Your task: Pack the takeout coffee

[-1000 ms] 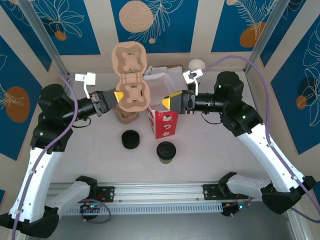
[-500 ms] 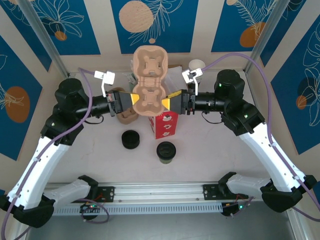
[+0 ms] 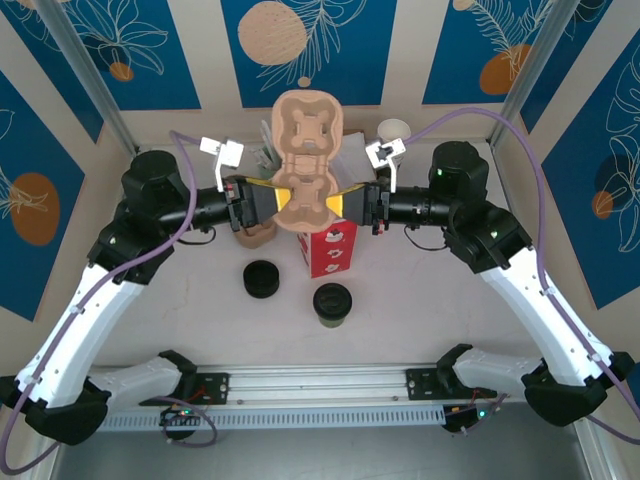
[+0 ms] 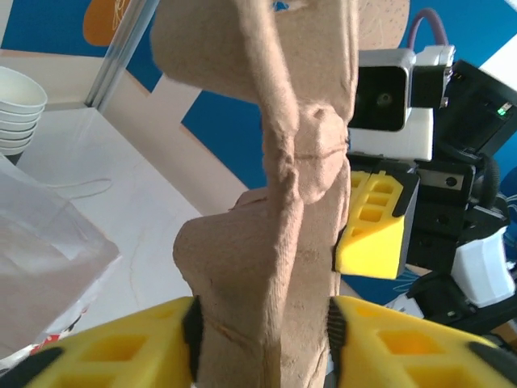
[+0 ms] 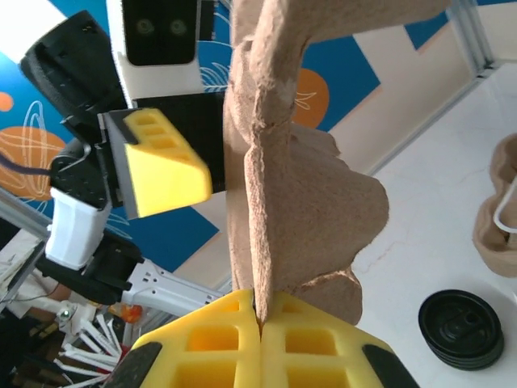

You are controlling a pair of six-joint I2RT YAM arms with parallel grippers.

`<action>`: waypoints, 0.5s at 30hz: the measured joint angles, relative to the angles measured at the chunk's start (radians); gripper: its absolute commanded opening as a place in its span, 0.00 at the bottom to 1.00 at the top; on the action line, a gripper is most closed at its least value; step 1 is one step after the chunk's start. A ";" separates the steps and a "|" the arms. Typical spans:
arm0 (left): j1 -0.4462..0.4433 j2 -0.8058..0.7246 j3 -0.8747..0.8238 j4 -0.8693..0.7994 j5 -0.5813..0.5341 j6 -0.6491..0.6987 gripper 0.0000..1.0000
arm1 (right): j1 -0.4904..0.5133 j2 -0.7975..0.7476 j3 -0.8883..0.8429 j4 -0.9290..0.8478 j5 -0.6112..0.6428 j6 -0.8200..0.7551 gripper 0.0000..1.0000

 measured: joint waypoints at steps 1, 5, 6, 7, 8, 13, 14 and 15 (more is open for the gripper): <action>-0.002 0.007 0.022 -0.024 -0.011 0.024 0.58 | 0.000 0.000 0.007 -0.019 0.015 -0.001 0.00; -0.004 0.024 0.118 -0.124 -0.061 0.146 0.60 | -0.004 0.000 0.040 -0.101 0.069 -0.005 0.00; -0.004 0.027 0.145 -0.147 -0.072 0.183 0.60 | -0.006 0.000 0.048 -0.124 0.080 -0.005 0.00; -0.005 0.033 0.176 -0.172 -0.086 0.222 0.60 | -0.008 0.002 0.057 -0.147 0.091 -0.005 0.00; -0.005 0.038 0.198 -0.188 -0.095 0.258 0.61 | -0.010 0.003 0.064 -0.166 0.101 -0.005 0.00; -0.009 0.137 0.370 -0.318 -0.133 0.451 0.59 | -0.012 0.039 0.107 -0.274 0.133 0.000 0.00; -0.013 0.164 0.401 -0.339 -0.137 0.484 0.59 | -0.012 0.050 0.111 -0.291 0.135 0.000 0.00; -0.019 0.191 0.426 -0.357 -0.143 0.521 0.59 | -0.012 0.062 0.115 -0.311 0.138 0.001 0.00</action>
